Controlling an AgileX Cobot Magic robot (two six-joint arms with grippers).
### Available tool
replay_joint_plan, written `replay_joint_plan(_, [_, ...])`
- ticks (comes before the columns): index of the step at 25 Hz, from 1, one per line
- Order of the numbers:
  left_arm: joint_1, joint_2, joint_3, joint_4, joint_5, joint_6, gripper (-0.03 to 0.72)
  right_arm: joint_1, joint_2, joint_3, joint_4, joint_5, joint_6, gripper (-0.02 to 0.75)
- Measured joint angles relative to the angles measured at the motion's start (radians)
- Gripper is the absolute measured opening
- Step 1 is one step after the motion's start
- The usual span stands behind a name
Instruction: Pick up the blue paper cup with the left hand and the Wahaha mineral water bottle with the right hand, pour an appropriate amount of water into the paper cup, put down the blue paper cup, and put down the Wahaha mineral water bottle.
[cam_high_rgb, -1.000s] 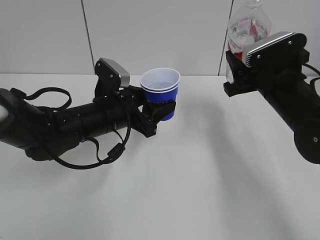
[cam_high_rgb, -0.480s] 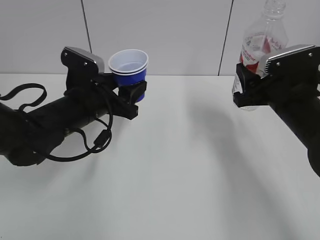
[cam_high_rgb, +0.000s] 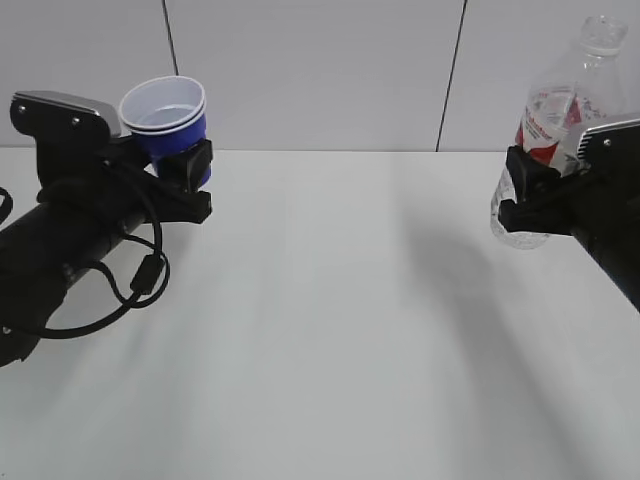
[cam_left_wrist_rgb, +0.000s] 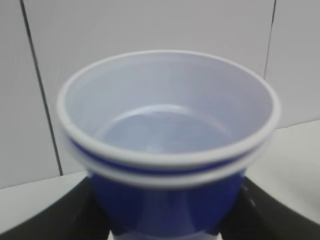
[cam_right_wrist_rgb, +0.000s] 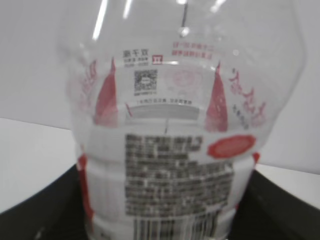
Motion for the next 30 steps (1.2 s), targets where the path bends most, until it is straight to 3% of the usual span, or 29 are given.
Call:
replay_joint_plan(9, [0.004, -0.006, 0.037, -0.067, 0.048, 0.015, 0.442, 0.000, -0.010, 0.012, 0.012, 0.000, 0.022, 0.485])
replay_joint_plan(16, [0.077, 0.017, 0.037, -0.067, 0.027, 0.016, 0.442, 0.000, -0.010, 0.012, 0.004, 0.000, 0.026, 0.485])
replay_joint_plan(30, [0.092, 0.233, -0.038, 0.021, -0.014, 0.017, 0.442, 0.000, -0.010, 0.012, 0.000, 0.000, 0.028, 0.485])
